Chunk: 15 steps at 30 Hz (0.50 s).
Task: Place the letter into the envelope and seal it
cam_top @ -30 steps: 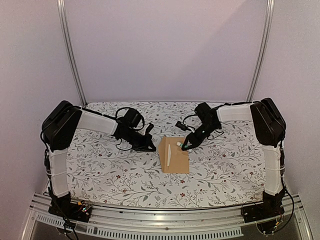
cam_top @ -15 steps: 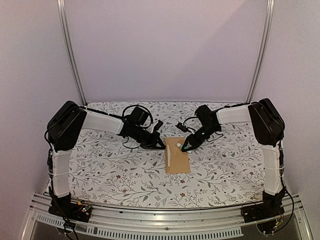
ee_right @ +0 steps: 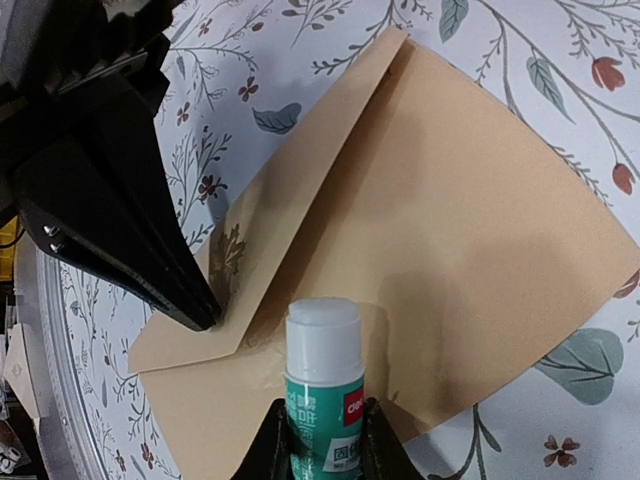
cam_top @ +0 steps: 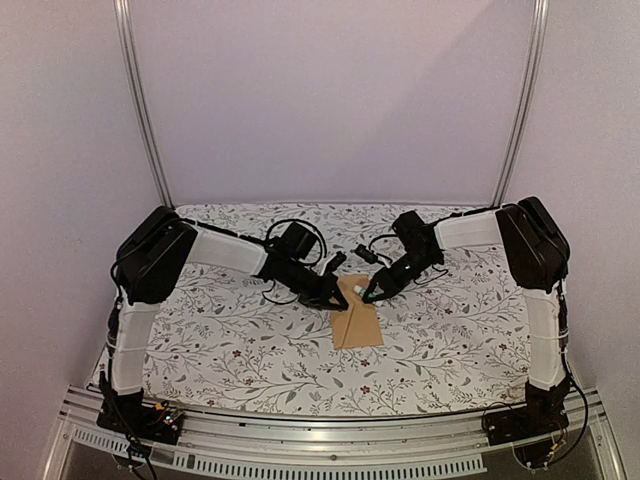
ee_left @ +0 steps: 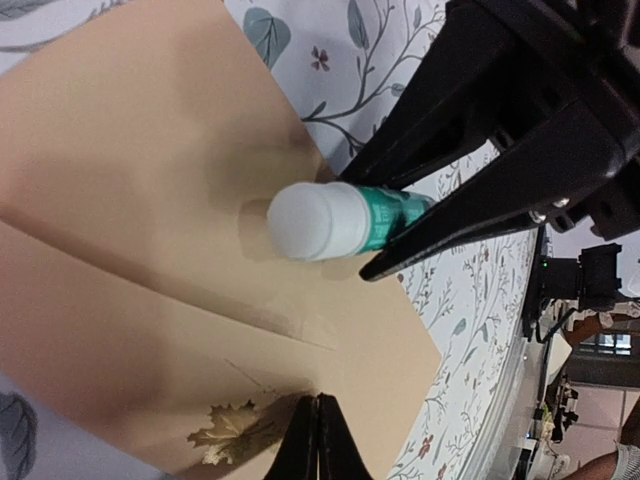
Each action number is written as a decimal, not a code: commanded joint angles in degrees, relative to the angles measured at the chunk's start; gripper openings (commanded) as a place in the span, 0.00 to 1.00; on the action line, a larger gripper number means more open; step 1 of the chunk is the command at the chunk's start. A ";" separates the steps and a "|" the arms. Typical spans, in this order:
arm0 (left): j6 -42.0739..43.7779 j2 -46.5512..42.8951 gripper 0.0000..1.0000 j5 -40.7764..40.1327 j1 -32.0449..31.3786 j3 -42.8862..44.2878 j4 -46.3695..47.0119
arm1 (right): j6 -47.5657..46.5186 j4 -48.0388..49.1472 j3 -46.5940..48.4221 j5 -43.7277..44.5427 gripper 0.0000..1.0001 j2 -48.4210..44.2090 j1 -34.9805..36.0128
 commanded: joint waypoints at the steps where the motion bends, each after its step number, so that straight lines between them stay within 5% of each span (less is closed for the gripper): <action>1: 0.96 1.95 0.00 1.41 -0.52 2.13 -0.60 | 0.66 -0.90 -2.03 3.48 0.00 3.20 -0.14; 15: 1.66 5.78 0.00 3.02 -0.49 5.37 -2.02 | 0.93 -0.82 -2.54 3.28 0.00 3.12 -0.14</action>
